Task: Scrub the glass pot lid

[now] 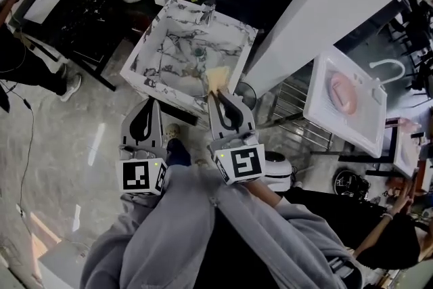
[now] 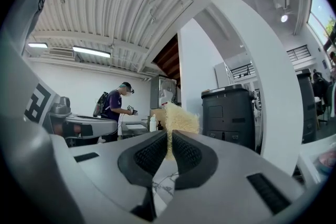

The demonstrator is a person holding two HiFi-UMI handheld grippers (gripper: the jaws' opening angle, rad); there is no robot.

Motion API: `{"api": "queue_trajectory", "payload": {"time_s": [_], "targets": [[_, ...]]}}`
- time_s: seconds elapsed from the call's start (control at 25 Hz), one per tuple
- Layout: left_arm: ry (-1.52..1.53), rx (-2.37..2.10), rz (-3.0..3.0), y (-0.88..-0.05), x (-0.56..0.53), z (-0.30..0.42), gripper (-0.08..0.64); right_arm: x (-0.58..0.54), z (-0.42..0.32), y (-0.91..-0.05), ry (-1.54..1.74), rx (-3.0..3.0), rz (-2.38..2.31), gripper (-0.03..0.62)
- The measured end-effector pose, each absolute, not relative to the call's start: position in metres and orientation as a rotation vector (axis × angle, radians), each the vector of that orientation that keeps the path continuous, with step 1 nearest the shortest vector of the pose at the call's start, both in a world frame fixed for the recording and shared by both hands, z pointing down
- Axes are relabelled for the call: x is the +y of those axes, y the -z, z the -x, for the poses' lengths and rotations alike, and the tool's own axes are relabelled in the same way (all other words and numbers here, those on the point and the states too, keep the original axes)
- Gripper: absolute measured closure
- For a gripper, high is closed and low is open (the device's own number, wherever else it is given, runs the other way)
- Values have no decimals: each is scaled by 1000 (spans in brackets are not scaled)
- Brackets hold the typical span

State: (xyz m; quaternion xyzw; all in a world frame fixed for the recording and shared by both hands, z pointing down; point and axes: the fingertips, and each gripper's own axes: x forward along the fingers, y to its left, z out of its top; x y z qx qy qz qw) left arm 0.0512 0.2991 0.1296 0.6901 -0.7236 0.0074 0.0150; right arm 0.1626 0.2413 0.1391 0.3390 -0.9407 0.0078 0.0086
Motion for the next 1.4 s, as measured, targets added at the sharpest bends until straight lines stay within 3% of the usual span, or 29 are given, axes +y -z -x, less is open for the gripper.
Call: {"api": "queue_trajectory", "payload": {"time_s": [0.6, 1.4], "targets": [[-83, -2022, -2310, -170, 133, 83, 551, 94, -18, -186, -90, -2791, -1186, 551], [-191, -1785, -2213, -277, 55, 125, 551, 7, 46, -293, -149, -2633, -1000, 551]]}}
